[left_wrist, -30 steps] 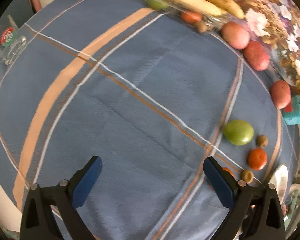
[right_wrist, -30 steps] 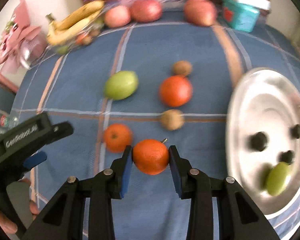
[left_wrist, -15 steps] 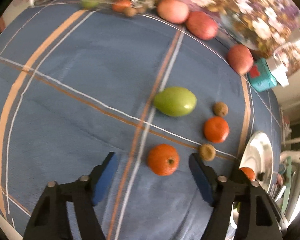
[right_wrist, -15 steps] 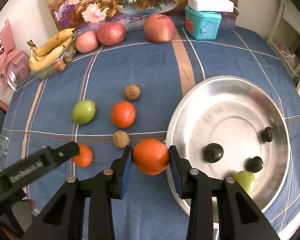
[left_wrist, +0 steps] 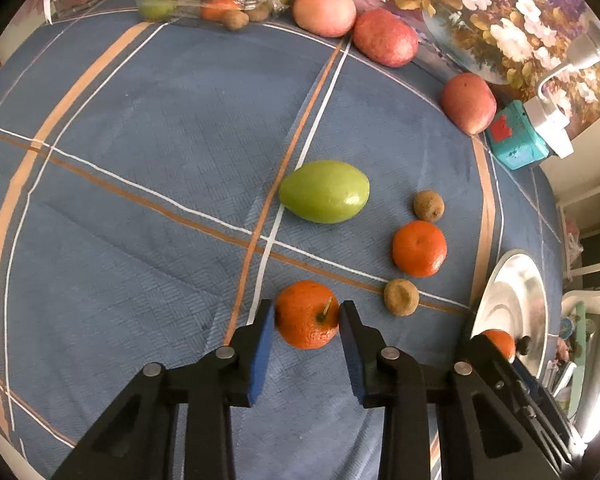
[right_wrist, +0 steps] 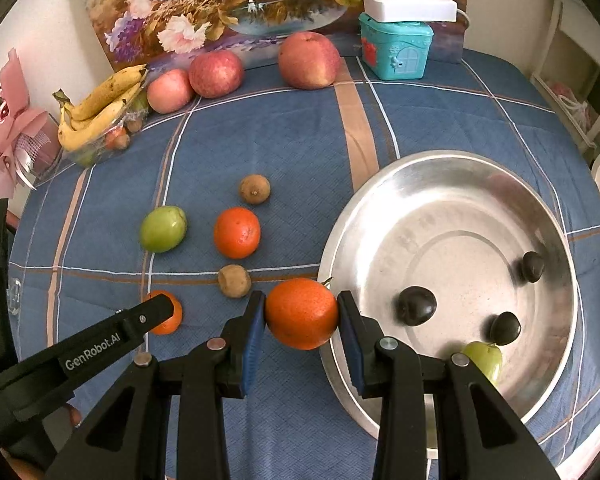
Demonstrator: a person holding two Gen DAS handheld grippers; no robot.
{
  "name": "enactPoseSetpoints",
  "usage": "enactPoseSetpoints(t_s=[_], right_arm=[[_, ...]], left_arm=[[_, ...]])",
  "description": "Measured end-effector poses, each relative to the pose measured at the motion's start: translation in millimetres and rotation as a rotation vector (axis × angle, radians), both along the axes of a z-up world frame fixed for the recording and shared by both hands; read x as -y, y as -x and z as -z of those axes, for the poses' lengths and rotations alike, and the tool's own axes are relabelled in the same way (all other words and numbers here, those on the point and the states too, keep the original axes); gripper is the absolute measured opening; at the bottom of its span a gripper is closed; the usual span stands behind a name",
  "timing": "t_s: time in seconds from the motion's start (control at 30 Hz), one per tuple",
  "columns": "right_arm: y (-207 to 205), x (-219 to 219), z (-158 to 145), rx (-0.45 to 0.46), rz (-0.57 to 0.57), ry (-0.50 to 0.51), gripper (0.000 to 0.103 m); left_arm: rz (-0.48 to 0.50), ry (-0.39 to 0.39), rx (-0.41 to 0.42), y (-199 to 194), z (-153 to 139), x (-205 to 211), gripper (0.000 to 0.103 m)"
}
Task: Organize fruits
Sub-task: 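Carry both oranges over the steel bowl and release them inside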
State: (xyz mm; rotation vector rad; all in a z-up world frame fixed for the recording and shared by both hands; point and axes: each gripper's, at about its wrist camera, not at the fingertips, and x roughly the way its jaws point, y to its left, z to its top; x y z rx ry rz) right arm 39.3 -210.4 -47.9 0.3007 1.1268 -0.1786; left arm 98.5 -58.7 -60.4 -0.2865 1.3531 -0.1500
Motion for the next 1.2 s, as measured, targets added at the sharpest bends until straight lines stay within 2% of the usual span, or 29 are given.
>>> enactPoseSetpoints(t_s=[0.27, 0.37, 0.53, 0.7, 0.8, 0.9, 1.07, 1.2], right_arm=[[0.7, 6.4, 0.0, 0.009, 0.006, -0.032, 0.037], [3.6, 20.6, -0.4, 0.016, 0.042, -0.05, 0.037], [15.1, 60.6, -0.2, 0.011, 0.157, -0.024, 0.037], [31.6, 104.1, 1.9, -0.006, 0.291, 0.001, 0.037], [40.5, 122.7, 1.0, -0.008, 0.352, 0.01, 0.037], [47.8, 135.6, -0.9, 0.004, 0.393, 0.006, 0.037], [48.8, 139.9, -1.1, 0.012, 0.389, 0.001, 0.038], [48.0, 138.6, 0.4, 0.003, 0.372, 0.001, 0.038]], left_arm=[[-0.045, -0.007, 0.039, -0.1, -13.6, -14.2, 0.035], [-0.043, -0.008, 0.052, 0.0, -17.2, -12.9, 0.035], [-0.009, 0.015, 0.072, 6.6, -29.0, 1.1, 0.035], [0.077, 0.05, 0.099, 14.6, -38.2, 31.8, 0.035], [0.159, 0.084, 0.115, 25.7, -42.7, 56.9, 0.035], [0.245, 0.086, 0.139, 33.5, -44.7, 84.7, 0.035], [0.355, 0.091, 0.155, 49.7, -41.2, 119.9, 0.035], [0.396, 0.08, 0.148, 57.2, -35.8, 129.8, 0.035]])
